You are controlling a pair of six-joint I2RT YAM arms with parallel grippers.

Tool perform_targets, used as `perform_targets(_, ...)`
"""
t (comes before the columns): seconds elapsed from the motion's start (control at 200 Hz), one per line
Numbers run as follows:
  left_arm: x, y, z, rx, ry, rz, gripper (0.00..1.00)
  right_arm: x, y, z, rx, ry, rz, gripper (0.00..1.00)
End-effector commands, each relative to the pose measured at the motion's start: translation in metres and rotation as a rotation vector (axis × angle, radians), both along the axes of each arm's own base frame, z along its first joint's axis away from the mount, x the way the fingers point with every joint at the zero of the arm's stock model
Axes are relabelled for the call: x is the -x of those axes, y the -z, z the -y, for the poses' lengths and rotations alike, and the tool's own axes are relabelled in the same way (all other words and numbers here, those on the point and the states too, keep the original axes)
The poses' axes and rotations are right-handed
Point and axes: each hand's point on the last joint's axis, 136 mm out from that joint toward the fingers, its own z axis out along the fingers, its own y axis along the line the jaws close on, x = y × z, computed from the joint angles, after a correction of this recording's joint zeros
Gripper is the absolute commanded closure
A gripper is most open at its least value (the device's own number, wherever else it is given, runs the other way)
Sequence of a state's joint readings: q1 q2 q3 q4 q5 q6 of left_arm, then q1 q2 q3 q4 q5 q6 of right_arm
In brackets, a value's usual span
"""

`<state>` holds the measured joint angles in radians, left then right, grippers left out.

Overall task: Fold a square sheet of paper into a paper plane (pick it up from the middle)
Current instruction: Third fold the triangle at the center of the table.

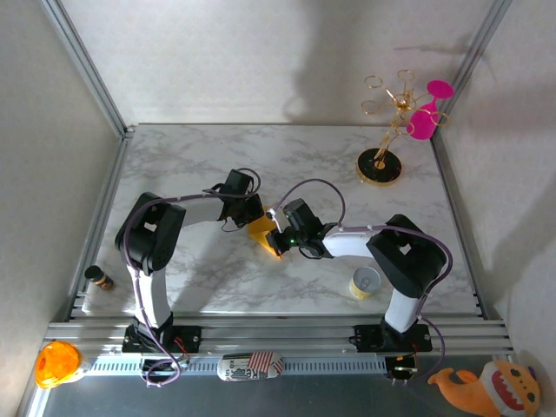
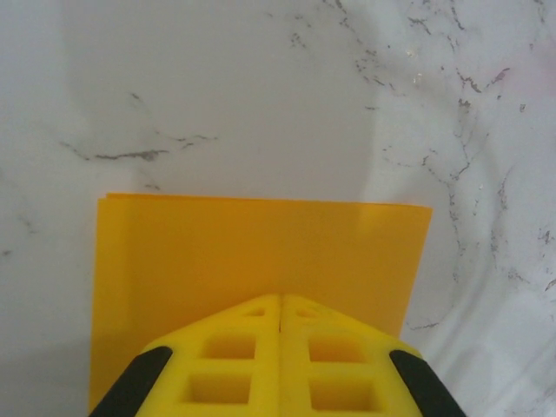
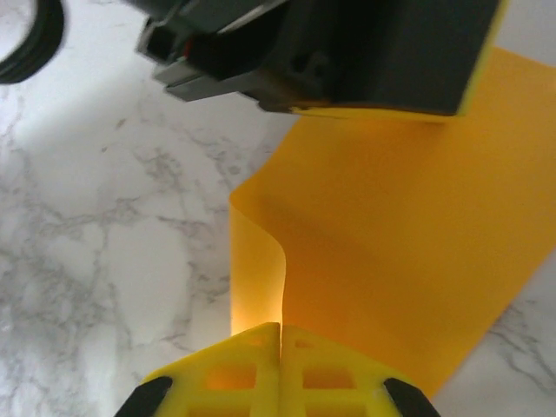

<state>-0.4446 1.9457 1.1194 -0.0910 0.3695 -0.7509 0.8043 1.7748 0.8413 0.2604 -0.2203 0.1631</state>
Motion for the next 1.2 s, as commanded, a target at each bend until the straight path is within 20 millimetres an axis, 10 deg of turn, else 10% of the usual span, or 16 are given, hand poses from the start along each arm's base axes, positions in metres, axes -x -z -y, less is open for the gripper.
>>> perform_targets(0.0,0.02,0.028,-0.006,-0.071,0.027,-0.088,0.98,-0.013,0.009,0.01,0.058,0.088,-0.014,0.96)
perform_targets(1.192,0.022,0.028,-0.001,-0.052,0.032,-0.089,0.97,-0.006,0.025,0.004,0.091,0.072,-0.123,0.94)
